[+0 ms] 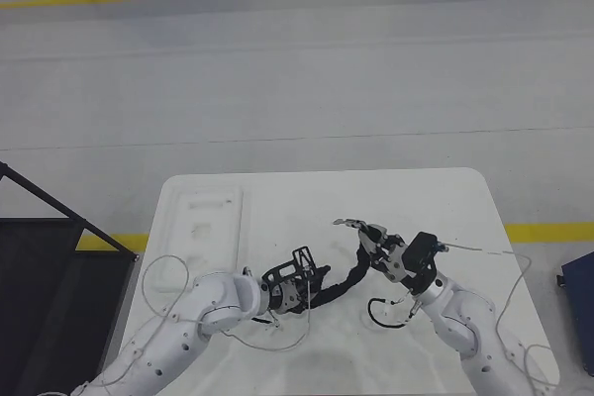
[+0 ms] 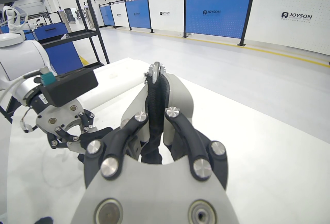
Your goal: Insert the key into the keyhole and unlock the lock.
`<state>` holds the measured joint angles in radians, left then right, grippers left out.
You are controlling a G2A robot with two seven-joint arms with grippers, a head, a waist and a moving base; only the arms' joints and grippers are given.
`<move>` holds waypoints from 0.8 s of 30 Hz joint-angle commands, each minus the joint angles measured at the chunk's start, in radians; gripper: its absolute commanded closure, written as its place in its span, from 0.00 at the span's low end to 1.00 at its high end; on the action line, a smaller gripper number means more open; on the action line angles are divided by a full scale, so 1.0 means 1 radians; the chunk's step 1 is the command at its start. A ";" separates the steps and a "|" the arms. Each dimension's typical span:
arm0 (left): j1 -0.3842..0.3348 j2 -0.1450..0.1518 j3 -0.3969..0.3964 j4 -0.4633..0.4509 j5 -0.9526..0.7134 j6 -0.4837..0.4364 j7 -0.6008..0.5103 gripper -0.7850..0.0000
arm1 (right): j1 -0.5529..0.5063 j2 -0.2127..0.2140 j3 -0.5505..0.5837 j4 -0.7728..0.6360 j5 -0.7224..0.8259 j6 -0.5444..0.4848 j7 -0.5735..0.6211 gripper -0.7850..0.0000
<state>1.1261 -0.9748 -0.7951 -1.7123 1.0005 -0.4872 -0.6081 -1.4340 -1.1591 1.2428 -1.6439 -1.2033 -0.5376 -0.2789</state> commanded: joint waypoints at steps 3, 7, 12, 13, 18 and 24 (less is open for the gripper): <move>-0.025 -0.018 0.021 0.011 0.097 0.083 0.066 0.00 | 0.002 0.000 0.000 -0.007 -0.003 -0.006 -0.001 1.00; -0.027 -0.017 -0.010 -0.004 0.146 0.121 0.098 0.00 | 0.002 0.000 -0.001 -0.009 -0.007 -0.012 0.002 1.00; 0.006 0.004 -0.105 -0.081 0.211 0.116 0.165 0.00 | 0.012 -0.002 -0.014 -0.015 -0.012 -0.018 0.013 1.00; 0.020 0.011 -0.135 -0.100 0.217 0.115 0.171 0.00 | 0.015 -0.002 -0.017 -0.015 -0.014 -0.020 0.018 1.00; 0.131 0.047 -0.334 -0.232 0.205 0.137 0.223 0.00 | 0.029 -0.003 -0.034 -0.004 -0.018 -0.032 0.064 1.00; 0.328 0.074 -0.577 -0.337 0.017 0.122 0.331 0.00 | 0.075 -0.005 -0.065 0.003 -0.061 -0.027 0.206 1.00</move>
<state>1.4024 -0.9034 -1.3190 -2.0372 1.1101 -0.3473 -0.3103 -1.3694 -1.1636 1.1859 -1.6379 -1.2534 -0.5676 -0.1046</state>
